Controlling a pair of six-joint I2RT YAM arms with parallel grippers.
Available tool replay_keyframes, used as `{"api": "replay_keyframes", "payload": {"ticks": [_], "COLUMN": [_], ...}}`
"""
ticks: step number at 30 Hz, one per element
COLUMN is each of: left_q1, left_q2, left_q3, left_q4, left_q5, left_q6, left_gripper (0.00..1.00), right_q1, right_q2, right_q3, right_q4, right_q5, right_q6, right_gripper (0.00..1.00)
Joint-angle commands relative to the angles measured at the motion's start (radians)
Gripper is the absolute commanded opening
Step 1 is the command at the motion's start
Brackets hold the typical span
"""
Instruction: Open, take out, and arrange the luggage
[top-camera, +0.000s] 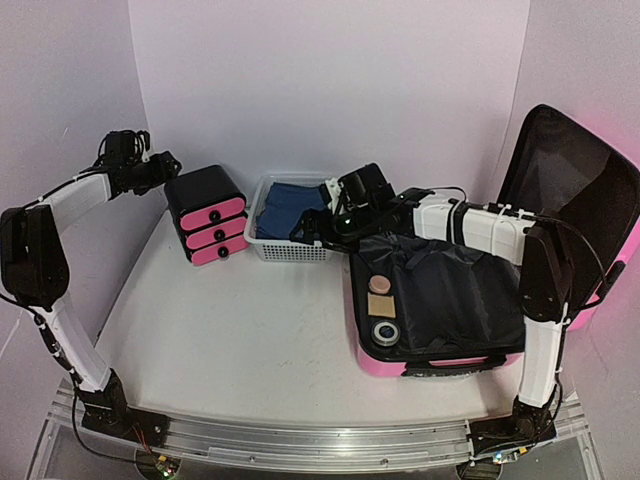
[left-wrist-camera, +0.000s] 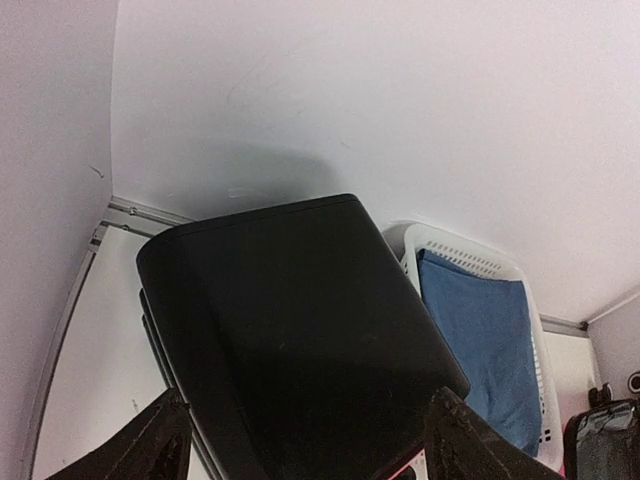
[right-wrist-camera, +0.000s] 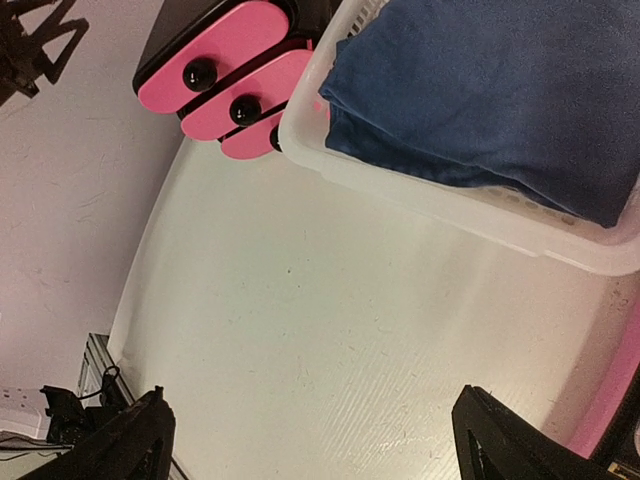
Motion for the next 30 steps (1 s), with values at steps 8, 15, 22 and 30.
{"api": "replay_keyframes", "payload": {"ticks": [8,15,22,30], "left_q1": [-0.028,0.048,0.072,0.075], "left_q2": [-0.088,-0.019,0.089,0.171], "left_q3": [-0.166,-0.159,-0.084,-0.066], "left_q4": [0.000,-0.009,0.023,0.069], "left_q5": [0.100,0.209,0.414,0.477], "left_q6": [-0.138,-0.317,-0.352,-0.397], "left_gripper": [0.90,0.95,0.95,0.87], "right_q1": [-0.006,-0.006,-0.006,-0.006], "right_q2": [-0.089,-0.118,-0.144,-0.147], "right_q3": [-0.044,-0.083,-0.103,-0.114], "right_q4": [0.031,0.030,0.030,0.030], "right_q5": [-0.014,-0.001,0.016,0.018], "right_q6": [-0.025,-0.027,-0.043,-0.042], "right_gripper": [0.98,0.98,0.98,0.98]}}
